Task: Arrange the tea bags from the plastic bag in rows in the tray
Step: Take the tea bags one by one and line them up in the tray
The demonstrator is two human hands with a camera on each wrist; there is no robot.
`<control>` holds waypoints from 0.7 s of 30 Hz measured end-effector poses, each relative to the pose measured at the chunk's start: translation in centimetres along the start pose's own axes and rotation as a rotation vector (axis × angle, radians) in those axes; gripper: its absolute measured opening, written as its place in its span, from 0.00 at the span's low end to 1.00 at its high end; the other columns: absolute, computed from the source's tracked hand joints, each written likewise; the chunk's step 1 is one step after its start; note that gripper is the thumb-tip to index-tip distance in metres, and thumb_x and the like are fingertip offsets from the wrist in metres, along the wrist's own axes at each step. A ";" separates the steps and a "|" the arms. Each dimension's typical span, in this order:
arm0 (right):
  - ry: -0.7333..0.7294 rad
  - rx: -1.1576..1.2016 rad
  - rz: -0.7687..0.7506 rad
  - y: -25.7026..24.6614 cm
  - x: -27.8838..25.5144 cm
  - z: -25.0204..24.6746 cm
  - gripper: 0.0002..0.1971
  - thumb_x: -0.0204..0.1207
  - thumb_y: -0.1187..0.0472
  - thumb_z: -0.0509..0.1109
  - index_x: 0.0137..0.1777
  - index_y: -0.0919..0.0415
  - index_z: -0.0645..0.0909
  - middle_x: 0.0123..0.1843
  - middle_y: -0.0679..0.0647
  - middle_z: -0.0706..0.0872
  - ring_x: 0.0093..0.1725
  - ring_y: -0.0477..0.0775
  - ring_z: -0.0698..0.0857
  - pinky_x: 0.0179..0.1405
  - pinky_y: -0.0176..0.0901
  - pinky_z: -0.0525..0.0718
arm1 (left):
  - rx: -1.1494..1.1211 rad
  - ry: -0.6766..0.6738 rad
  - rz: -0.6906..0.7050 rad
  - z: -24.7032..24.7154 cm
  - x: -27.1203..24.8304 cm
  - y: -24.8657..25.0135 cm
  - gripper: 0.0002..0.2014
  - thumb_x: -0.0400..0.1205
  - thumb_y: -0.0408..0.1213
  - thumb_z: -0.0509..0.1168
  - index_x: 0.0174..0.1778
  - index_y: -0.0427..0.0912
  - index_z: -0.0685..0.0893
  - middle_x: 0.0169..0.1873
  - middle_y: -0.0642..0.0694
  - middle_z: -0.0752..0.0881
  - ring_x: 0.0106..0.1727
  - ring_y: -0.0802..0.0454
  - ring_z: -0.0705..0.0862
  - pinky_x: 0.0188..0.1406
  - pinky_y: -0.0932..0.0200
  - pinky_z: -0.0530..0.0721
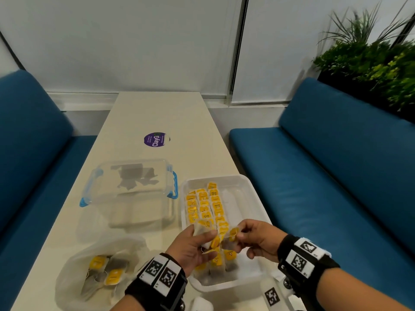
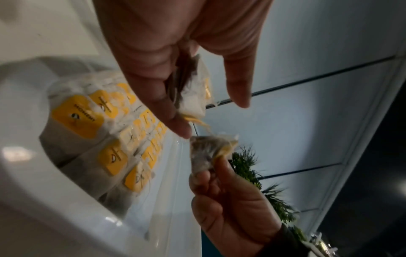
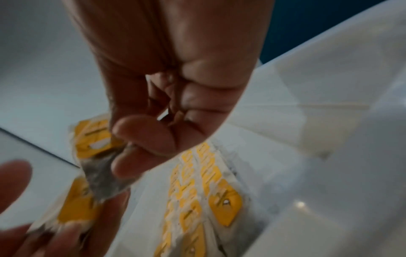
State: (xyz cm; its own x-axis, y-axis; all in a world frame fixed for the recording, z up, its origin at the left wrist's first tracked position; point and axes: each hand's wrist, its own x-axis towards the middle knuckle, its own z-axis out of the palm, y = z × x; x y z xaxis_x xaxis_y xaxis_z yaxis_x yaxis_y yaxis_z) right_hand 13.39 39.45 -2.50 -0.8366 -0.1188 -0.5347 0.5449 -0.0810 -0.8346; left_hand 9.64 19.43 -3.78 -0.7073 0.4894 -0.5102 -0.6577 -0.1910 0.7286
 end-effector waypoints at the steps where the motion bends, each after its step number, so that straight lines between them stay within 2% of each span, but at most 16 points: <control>1: -0.001 -0.001 -0.002 0.1 0.1 0.3 0.07 0.78 0.74 0.63 0.42 0.63 0.74 0.35 0.61 0.86 0.32 0.54 0.87 0.18 0.36 0.79 | 0.040 -0.023 0.006 0.3 0.0 0.0 0.20 0.72 0.29 0.72 0.60 0.38 0.80 0.48 0.37 0.88 0.42 0.45 0.85 0.37 0.55 0.85; 5: 0.003 -0.037 -0.031 0.1 0.2 1.2 0.07 0.78 0.75 0.64 0.45 0.63 0.73 0.40 0.66 0.86 0.34 0.58 0.88 0.19 0.38 0.81 | 0.170 0.001 0.053 1.3 0.3 0.3 0.21 0.69 0.22 0.72 0.58 0.39 0.81 0.46 0.39 0.88 0.40 0.46 0.86 0.36 0.57 0.84; 9: 0.027 -0.112 -0.102 -0.5 -0.2 1.6 0.07 0.75 0.71 0.70 0.48 0.62 0.75 0.39 0.61 0.87 0.32 0.54 0.88 0.18 0.38 0.80 | 0.198 0.027 0.070 1.6 0.6 0.4 0.19 0.69 0.19 0.70 0.54 0.39 0.80 0.41 0.39 0.87 0.39 0.44 0.85 0.36 0.57 0.84; 12: 0.182 -0.471 -0.145 -0.8 -0.3 1.6 0.04 0.77 0.65 0.70 0.43 0.57 0.80 0.35 0.51 0.86 0.31 0.45 0.84 0.23 0.34 0.78 | 0.160 0.065 0.063 1.4 0.7 0.2 0.13 0.72 0.21 0.70 0.50 0.37 0.80 0.35 0.40 0.86 0.34 0.48 0.84 0.32 0.58 0.83; 14: 0.287 -0.793 -0.138 -0.6 -0.2 1.3 0.06 0.76 0.60 0.71 0.39 0.49 0.80 0.37 0.46 0.83 0.36 0.43 0.81 0.36 0.32 0.79 | 0.091 0.118 0.054 0.9 1.0 0.2 0.10 0.74 0.23 0.70 0.48 0.36 0.79 0.33 0.39 0.84 0.33 0.47 0.83 0.27 0.60 0.83; 16: 0.224 -0.960 -0.083 -0.2 -0.3 1.0 0.04 0.77 0.58 0.70 0.42 0.50 0.82 0.37 0.43 0.80 0.40 0.45 0.79 0.43 0.33 0.77 | 0.022 0.136 0.034 0.4 1.1 0.3 0.09 0.74 0.24 0.70 0.48 0.35 0.79 0.35 0.38 0.84 0.34 0.46 0.85 0.25 0.61 0.84; 18: 0.104 -1.067 0.015 0.1 -0.2 1.1 0.05 0.79 0.60 0.67 0.50 0.57 0.83 0.35 0.42 0.77 0.38 0.45 0.78 0.41 0.32 0.76 | -0.019 0.128 0.024 0.0 1.2 0.5 0.09 0.75 0.25 0.70 0.49 0.34 0.80 0.36 0.38 0.85 0.34 0.46 0.86 0.24 0.61 0.85; 21: -0.015 -1.155 0.139 0.2 0.2 1.7 0.03 0.81 0.60 0.64 0.46 0.55 0.79 0.37 0.48 0.80 0.34 0.45 0.77 0.47 0.38 0.78 | -0.045 0.118 0.019 -0.3 1.2 0.6 0.08 0.76 0.26 0.69 0.49 0.33 0.80 0.37 0.39 0.85 0.33 0.47 0.87 0.26 0.60 0.87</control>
State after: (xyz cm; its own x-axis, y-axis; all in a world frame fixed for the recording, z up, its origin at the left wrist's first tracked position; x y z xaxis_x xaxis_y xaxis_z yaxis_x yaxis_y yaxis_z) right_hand 13.44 37.71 -2.50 -0.7690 -0.0679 -0.6356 0.2505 0.8828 -0.3974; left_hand 8.37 19.62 -4.12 -0.7432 0.3828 -0.5487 -0.6533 -0.2383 0.7186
